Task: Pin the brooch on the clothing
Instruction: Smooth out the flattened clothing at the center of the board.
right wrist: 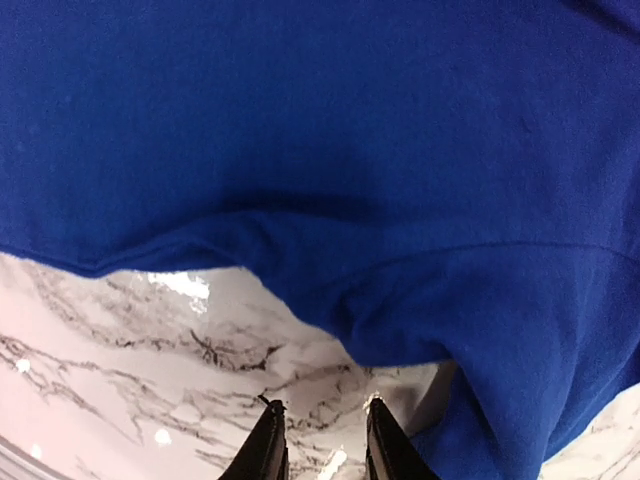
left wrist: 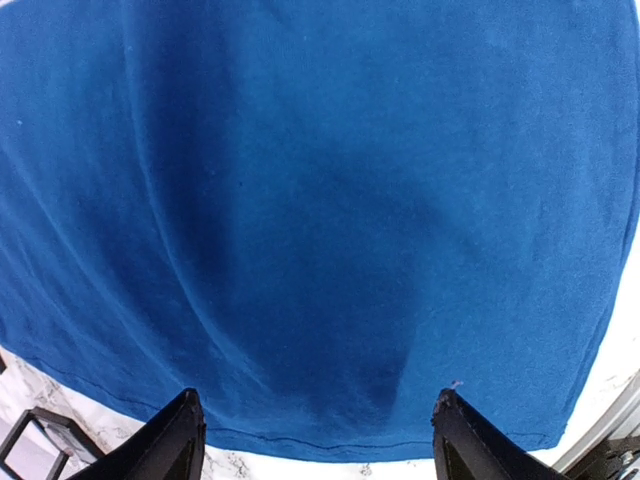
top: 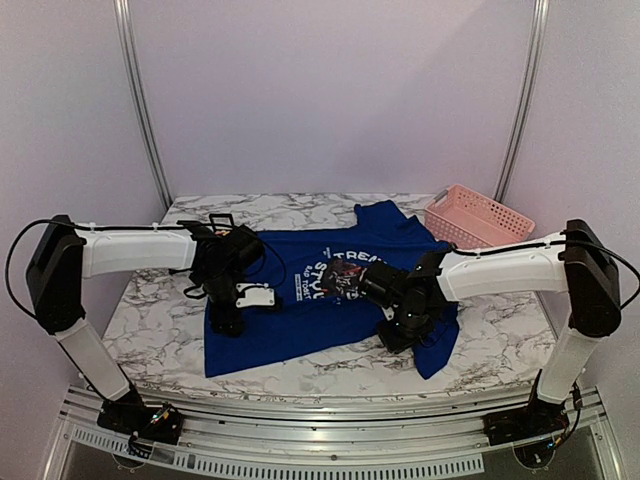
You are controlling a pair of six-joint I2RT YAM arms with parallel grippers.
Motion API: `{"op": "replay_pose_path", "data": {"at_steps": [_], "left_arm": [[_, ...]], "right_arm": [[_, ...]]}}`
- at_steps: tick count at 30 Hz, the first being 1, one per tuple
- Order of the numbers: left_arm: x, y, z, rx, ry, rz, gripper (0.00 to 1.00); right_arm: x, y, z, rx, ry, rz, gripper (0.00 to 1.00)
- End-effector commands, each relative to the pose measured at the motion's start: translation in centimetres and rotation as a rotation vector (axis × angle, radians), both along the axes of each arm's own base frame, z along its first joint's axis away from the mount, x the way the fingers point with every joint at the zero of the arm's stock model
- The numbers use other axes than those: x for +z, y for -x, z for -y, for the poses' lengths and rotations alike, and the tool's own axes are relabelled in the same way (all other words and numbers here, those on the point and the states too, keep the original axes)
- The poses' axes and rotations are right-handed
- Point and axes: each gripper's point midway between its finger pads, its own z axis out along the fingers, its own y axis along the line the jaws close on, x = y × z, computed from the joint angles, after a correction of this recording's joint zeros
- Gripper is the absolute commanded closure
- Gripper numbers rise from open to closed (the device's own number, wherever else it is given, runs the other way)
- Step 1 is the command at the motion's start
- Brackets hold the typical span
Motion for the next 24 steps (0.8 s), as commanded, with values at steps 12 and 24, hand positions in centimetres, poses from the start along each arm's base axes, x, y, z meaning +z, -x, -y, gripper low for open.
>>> {"op": "replay_pose_path", "data": {"at_steps": [12, 24], "left_arm": [[-0.8, 1.3, -2.7, 0.091, -0.011, -0.026, 0.22], [-1.0, 1.0, -2.5, 0.1, -0.022, -0.035, 0.22]], "right_arm": [[-1.6, -4.9, 0.5, 0.054, 0.027, 0.099, 0.68], [-0.3, -7.4, -1.6, 0.15, -0.051, 0.166, 0.76]]}}
